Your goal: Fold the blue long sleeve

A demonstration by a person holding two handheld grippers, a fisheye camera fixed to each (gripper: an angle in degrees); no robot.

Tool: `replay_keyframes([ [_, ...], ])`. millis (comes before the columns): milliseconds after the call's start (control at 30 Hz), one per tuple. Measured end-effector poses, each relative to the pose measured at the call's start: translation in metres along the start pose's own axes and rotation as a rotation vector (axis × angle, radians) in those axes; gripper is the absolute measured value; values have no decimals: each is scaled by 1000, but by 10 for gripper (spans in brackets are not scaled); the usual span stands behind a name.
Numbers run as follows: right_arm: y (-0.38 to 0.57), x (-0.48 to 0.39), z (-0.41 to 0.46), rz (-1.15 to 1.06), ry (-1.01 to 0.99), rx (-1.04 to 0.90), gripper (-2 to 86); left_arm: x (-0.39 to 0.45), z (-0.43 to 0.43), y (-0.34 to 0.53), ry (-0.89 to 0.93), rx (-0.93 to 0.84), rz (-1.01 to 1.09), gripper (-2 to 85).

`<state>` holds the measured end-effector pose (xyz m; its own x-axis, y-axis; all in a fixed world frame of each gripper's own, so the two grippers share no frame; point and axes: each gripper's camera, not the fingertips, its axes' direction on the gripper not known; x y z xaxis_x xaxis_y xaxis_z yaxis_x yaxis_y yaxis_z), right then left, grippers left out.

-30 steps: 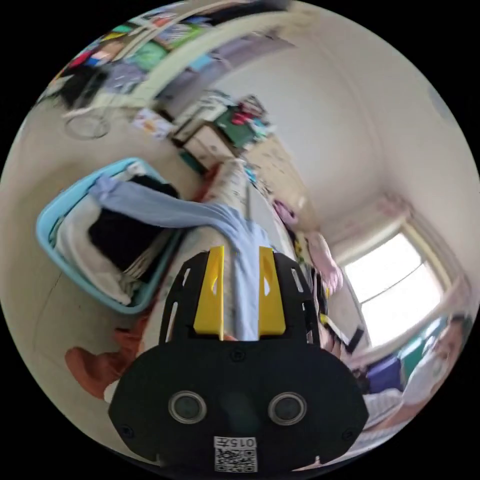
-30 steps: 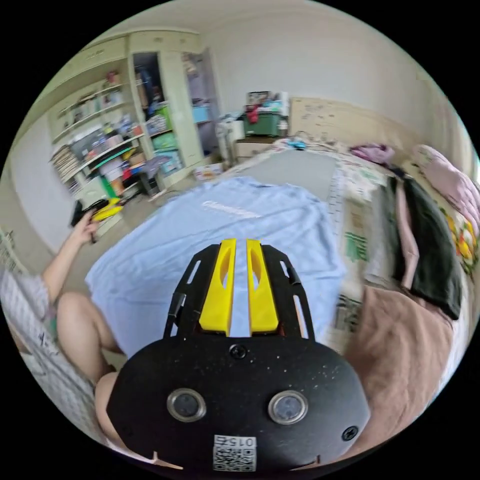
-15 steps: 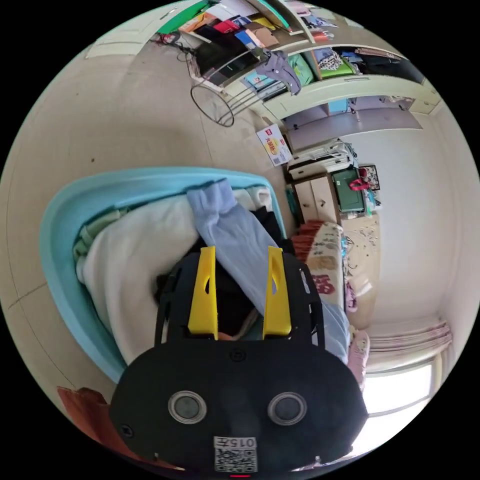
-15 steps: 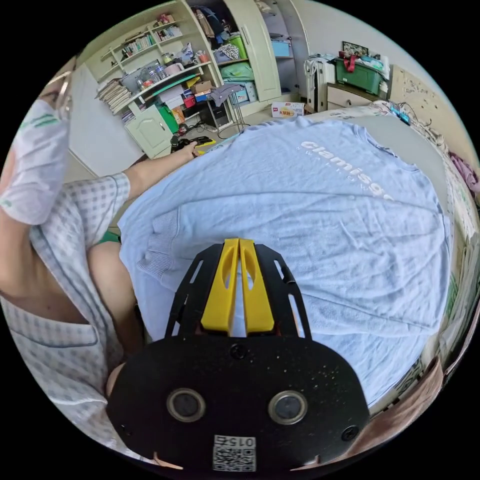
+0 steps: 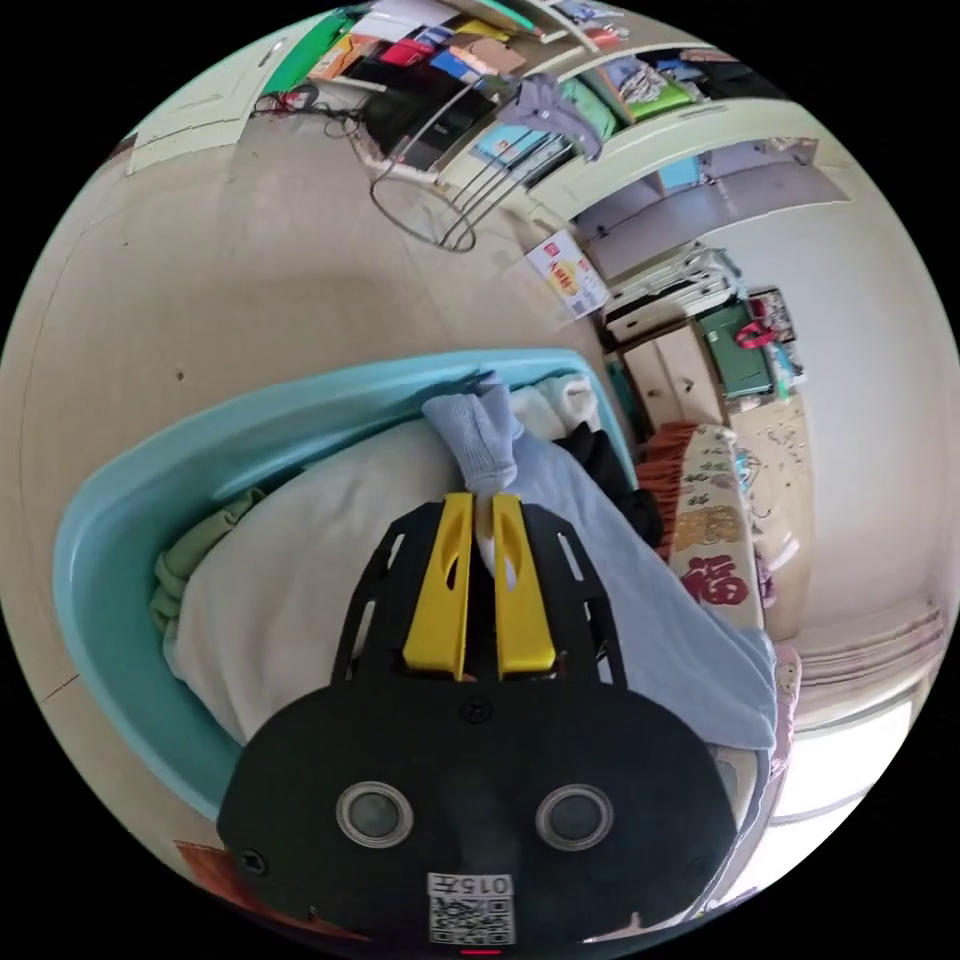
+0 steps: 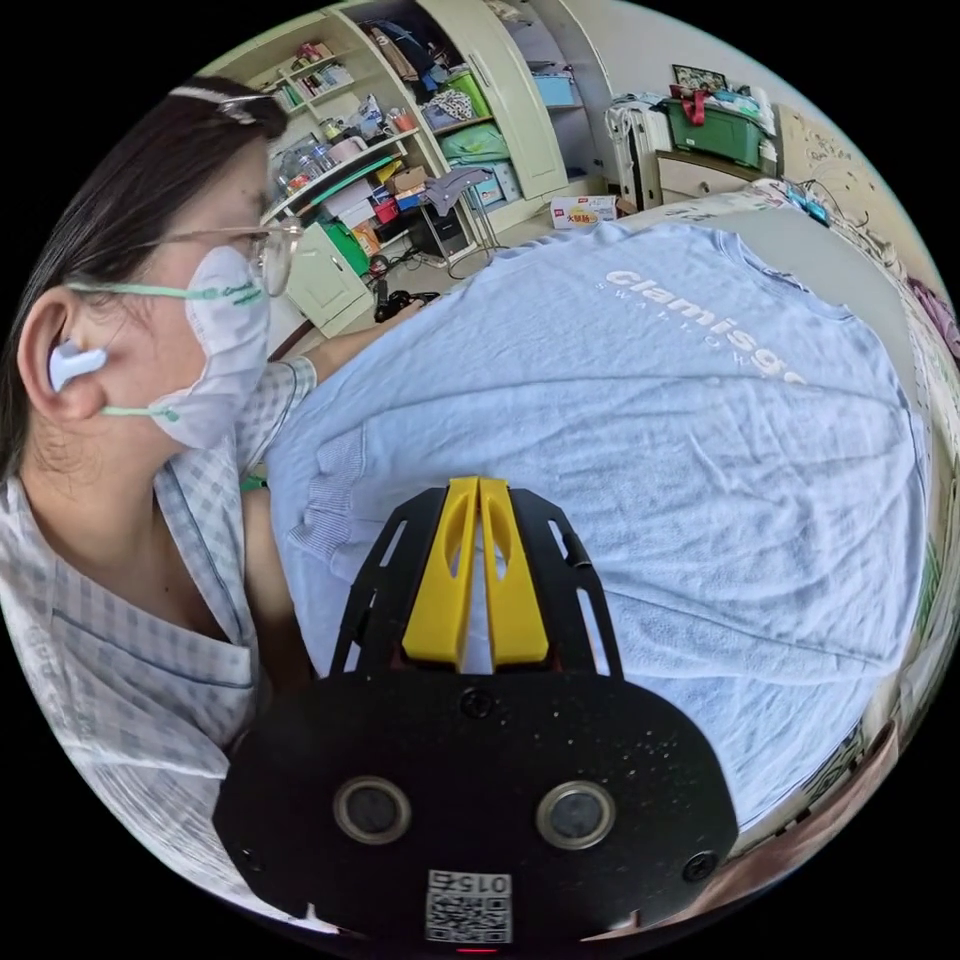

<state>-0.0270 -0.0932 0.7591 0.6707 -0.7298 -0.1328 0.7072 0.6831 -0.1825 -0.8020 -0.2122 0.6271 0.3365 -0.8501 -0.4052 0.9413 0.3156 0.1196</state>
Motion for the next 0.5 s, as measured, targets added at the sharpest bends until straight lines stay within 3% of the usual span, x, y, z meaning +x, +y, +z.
replay_keyframes([
  [167, 2, 10, -12, 17, -35, 1, -10, 40, -62, 45, 21, 192, 125, 4],
  [267, 5, 8, -23, 3, -2, 1, -10, 101, -114, 77, 151, 243, 310, 2],
  [367, 8, 8, -35, -9, 25, 3, -10, 184, -183, 130, 321, 280, 544, 1],
  [500, 17, 9, -61, -16, 86, 36, -6, 284, -292, 260, 682, 313, 850, 3],
])
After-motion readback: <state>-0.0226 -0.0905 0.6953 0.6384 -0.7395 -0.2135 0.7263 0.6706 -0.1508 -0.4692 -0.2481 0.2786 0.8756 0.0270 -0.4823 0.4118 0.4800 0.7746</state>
